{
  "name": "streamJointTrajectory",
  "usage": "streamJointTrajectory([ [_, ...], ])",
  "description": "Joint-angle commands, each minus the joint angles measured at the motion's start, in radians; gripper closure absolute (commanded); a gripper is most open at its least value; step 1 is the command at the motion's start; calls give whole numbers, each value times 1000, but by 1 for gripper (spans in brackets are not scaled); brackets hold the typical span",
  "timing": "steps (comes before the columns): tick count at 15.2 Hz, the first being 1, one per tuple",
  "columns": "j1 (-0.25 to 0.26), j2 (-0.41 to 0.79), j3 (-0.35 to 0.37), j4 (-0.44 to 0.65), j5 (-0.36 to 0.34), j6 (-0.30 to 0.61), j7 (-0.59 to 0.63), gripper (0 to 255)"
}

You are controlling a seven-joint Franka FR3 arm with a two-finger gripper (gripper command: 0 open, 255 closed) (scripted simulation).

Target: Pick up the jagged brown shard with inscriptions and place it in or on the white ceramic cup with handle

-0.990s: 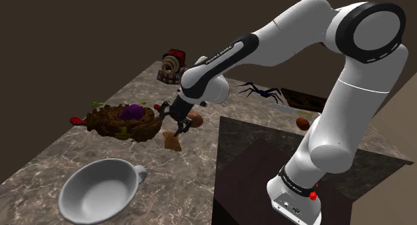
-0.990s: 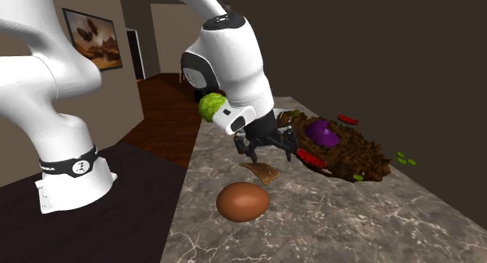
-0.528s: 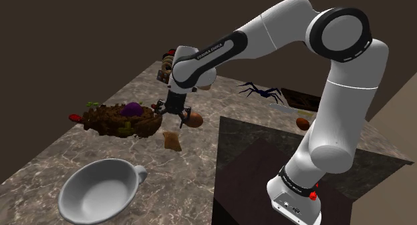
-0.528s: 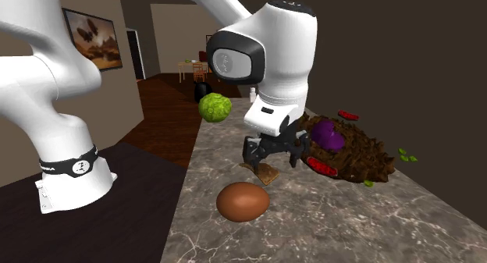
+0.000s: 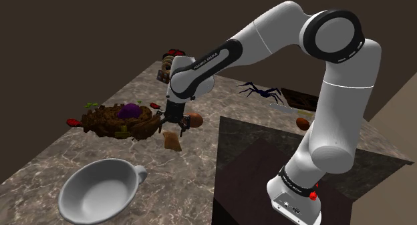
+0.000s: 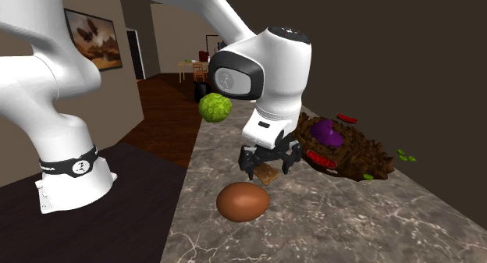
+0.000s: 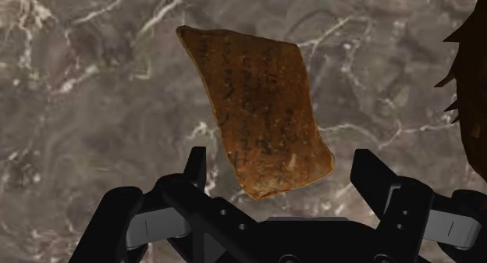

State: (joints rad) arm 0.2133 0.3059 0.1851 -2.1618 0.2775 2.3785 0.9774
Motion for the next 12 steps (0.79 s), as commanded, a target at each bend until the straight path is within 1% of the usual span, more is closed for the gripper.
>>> streamJointTrajectory([
  [1,0,0,0,-1,0,0,0,0],
  [3,0,0,0,0,0,0,0,0],
  [4,0,0,0,-1,0,1,0,255],
  [12,0,0,0,-1,0,1,0,255],
])
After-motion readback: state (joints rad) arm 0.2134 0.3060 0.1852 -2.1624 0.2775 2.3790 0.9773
